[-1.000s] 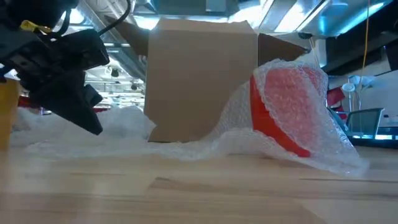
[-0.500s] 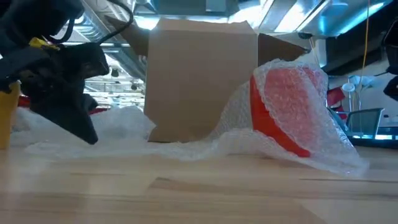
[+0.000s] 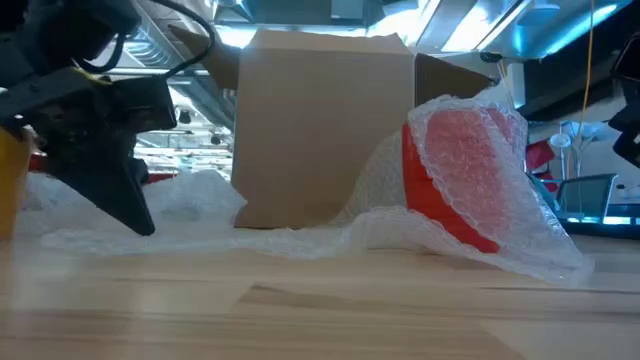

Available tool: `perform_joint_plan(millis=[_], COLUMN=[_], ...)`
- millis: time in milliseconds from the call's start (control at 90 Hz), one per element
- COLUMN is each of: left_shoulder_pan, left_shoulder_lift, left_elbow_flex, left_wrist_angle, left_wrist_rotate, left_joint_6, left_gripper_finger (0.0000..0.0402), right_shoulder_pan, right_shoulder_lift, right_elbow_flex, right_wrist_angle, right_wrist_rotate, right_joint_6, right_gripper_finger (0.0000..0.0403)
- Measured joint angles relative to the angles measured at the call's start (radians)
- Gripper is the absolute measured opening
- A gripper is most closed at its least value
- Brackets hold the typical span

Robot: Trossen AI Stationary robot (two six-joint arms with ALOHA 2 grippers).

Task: Wrap mug
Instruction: Wrap the red mug with the bubble wrap

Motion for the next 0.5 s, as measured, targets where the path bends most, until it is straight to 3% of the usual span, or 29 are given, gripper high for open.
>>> perform_joint_plan(millis=[389,500], left_shoulder_pan=[0.062,0.063], left_shoulder_lift=[0.163,0.193], left_elbow_flex=[0.003,0.006], left_wrist_angle=[0.176,0.233], left_wrist_rotate=[0.005,0.047], left_joint_6=[0.014,0.064], left_gripper_finger=[0.0098,0.0090], right_shoulder_pan=[0.000,0.000], right_shoulder_lift=[0.000,0.000], right_elbow_flex=[0.000,0.000], right_wrist_angle=[0.013,0.016], right_wrist_rotate=[0.022,0.022], right_joint_6=[0.001,0.001], right_gripper_finger=[0.0000,0.0000])
